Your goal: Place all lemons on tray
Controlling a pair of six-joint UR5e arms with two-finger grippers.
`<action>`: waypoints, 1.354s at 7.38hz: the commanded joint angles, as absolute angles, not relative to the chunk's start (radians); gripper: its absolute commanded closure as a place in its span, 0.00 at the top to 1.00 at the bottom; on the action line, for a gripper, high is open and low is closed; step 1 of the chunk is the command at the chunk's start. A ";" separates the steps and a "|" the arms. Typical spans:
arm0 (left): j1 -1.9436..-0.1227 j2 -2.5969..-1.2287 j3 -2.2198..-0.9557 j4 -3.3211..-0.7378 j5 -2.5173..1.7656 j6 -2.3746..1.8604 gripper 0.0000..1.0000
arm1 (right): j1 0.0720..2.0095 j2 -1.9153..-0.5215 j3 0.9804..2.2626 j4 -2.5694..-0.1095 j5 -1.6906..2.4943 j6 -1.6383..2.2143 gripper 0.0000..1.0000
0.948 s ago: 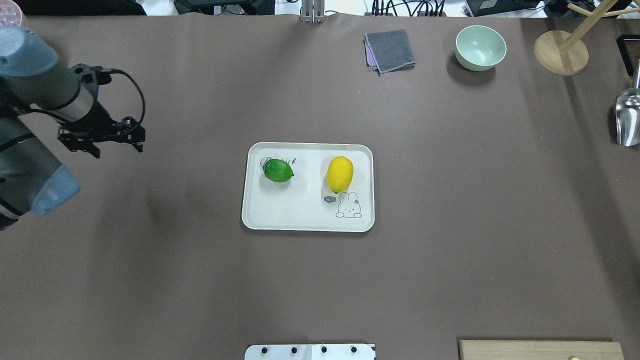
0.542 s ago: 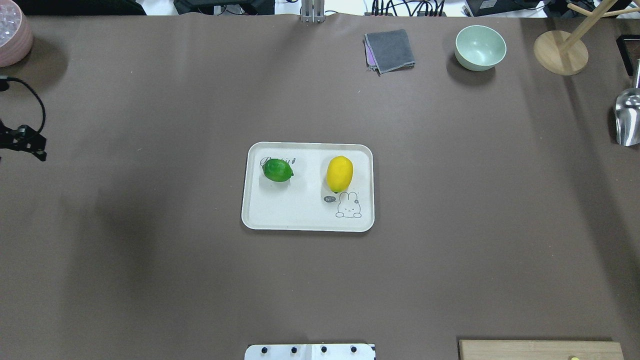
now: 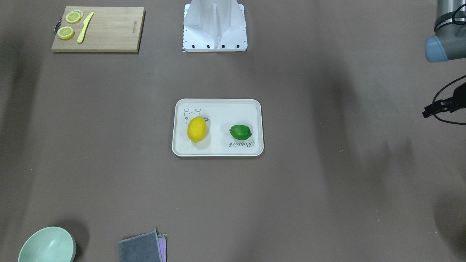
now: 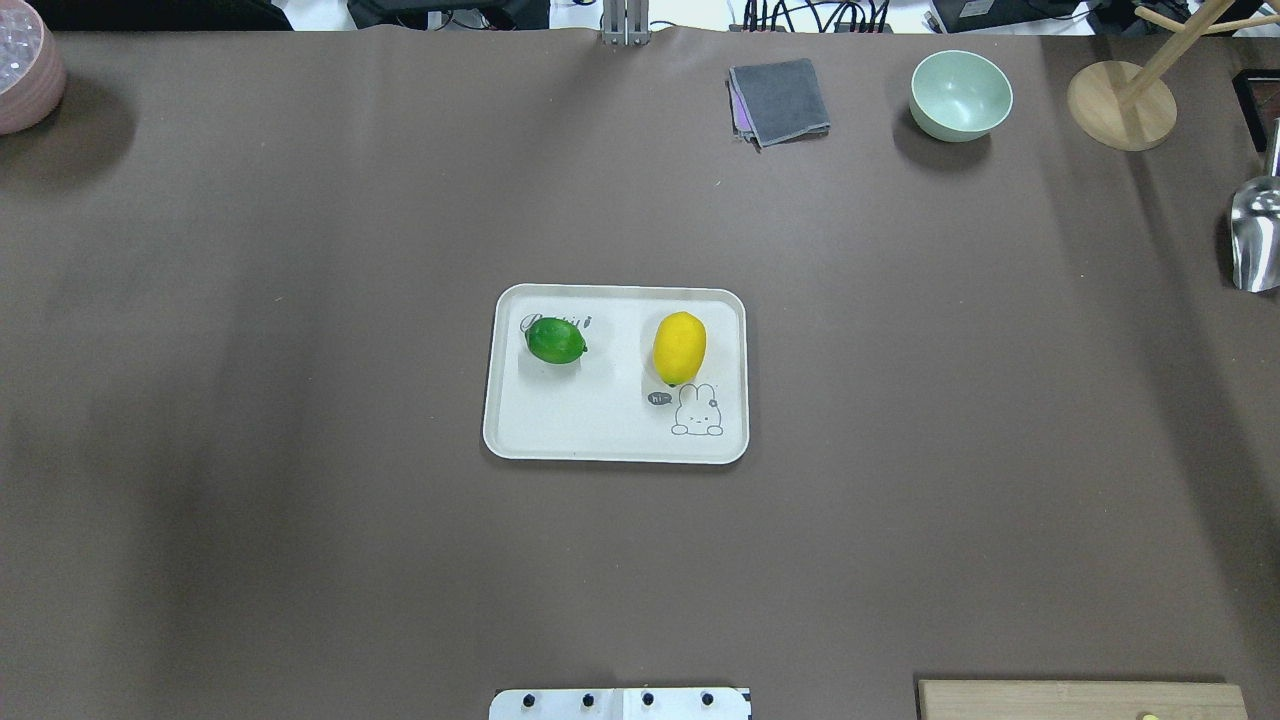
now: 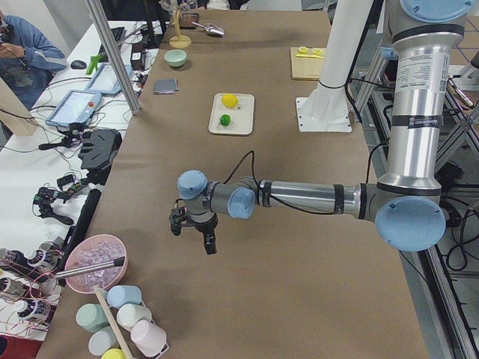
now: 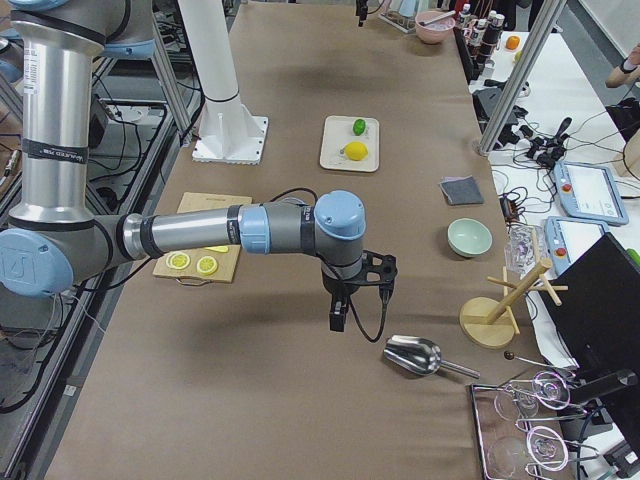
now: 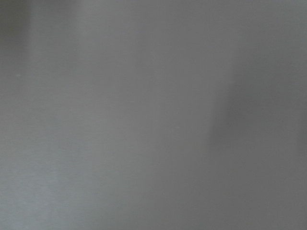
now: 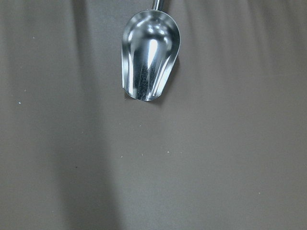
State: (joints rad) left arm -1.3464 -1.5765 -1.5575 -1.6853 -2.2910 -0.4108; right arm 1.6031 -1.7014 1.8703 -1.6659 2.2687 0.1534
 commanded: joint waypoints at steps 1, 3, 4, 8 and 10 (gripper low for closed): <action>-1.443 -1.521 -1.554 -1.692 -2.292 -0.257 0.98 | 1.605 -1.701 1.871 -1.666 2.270 0.153 1.00; -1.531 -1.453 -1.554 -1.695 -2.324 -0.111 0.98 | 1.605 -1.703 1.871 -1.666 2.272 0.153 1.00; -1.572 -1.422 -1.549 -1.683 -2.322 -0.086 0.98 | 1.603 -1.701 1.871 -1.666 2.270 0.153 1.00; -1.635 -1.441 -1.623 -1.490 -2.321 0.005 0.98 | 1.603 -1.701 1.870 -1.666 2.269 0.153 1.00; -1.634 -1.427 -1.628 -1.497 -2.324 0.008 0.98 | 1.605 -1.701 1.871 -1.666 2.270 0.153 1.00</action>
State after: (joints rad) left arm -1.6339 -1.4363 -1.6189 -1.4966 -2.3231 0.0053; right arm 1.6038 -1.7012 1.8710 -1.6659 2.2691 0.1534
